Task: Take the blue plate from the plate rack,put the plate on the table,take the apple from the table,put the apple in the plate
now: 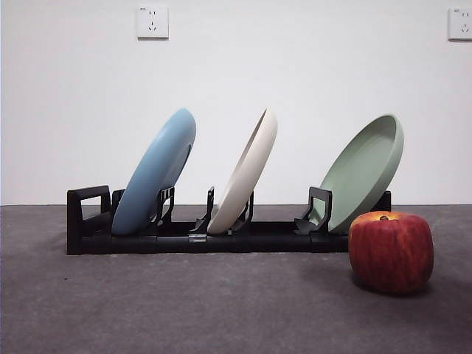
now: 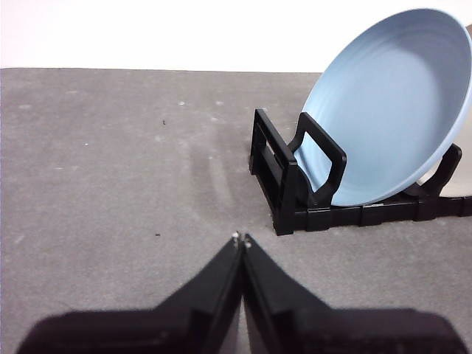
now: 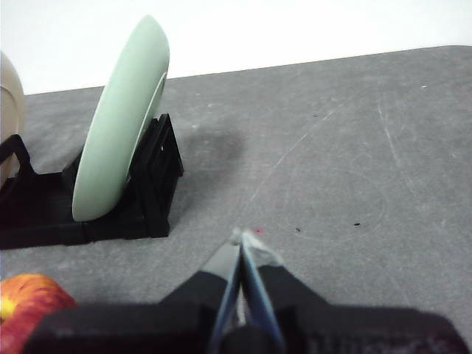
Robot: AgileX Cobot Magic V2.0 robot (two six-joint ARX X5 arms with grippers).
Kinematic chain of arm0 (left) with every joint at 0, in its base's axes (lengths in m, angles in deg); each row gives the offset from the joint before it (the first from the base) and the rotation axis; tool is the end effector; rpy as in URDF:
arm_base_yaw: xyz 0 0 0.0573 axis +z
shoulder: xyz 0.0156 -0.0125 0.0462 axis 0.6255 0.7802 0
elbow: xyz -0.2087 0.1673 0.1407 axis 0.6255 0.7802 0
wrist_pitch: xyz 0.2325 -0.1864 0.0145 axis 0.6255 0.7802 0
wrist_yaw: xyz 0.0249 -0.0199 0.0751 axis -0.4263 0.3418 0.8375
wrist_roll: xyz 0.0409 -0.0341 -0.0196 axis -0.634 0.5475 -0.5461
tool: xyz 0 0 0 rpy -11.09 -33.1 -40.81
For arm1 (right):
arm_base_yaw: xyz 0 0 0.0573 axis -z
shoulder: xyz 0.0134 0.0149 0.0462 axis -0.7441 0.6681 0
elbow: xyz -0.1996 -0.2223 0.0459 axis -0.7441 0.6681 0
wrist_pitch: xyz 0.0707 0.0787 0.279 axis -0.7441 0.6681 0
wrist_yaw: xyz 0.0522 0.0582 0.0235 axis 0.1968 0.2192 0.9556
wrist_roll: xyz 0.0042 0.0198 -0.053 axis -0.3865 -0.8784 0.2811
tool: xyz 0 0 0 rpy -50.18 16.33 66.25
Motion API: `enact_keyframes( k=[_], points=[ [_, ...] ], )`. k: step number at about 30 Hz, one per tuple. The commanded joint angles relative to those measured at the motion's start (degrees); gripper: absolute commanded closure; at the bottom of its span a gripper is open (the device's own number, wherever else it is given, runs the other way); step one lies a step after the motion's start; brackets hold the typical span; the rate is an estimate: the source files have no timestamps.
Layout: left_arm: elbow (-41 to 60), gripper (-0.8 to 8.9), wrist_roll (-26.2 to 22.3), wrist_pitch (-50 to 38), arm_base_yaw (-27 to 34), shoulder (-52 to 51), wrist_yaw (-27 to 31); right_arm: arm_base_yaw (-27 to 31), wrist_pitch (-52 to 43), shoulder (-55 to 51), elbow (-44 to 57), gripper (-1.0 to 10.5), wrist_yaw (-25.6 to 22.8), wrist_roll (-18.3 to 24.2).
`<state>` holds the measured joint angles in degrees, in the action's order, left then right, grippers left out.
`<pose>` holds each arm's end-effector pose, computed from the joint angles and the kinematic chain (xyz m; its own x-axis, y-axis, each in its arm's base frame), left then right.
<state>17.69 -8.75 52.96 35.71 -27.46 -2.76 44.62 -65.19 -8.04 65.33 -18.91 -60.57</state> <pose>0.1086 -0.0083 0.1521 0.9761 -0.1301 -0.1743 0.1188 0.9902 -0.0735 0.1099 0.0057 0.1526 0.9865 0.0335 -0.1604 -0.0202 0.9963 0.0839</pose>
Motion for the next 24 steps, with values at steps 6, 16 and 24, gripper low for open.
enact_keyframes(
  k=[6,16,24],
  points=[
    [0.81,8.16,-0.22,-0.31,0.11,-0.17,-0.61,-0.07,-0.11,0.04,0.72,9.5,-0.09,-5.55],
    [-3.67,8.2,7.04,1.03,0.11,0.74,-4.61,-0.09,0.31,1.09,-2.58,9.6,0.31,-11.61],
    [-15.3,8.2,7.02,3.63,0.11,10.21,-4.96,-0.07,3.17,9.62,-13.9,9.6,5.68,-13.03]
  ],
)
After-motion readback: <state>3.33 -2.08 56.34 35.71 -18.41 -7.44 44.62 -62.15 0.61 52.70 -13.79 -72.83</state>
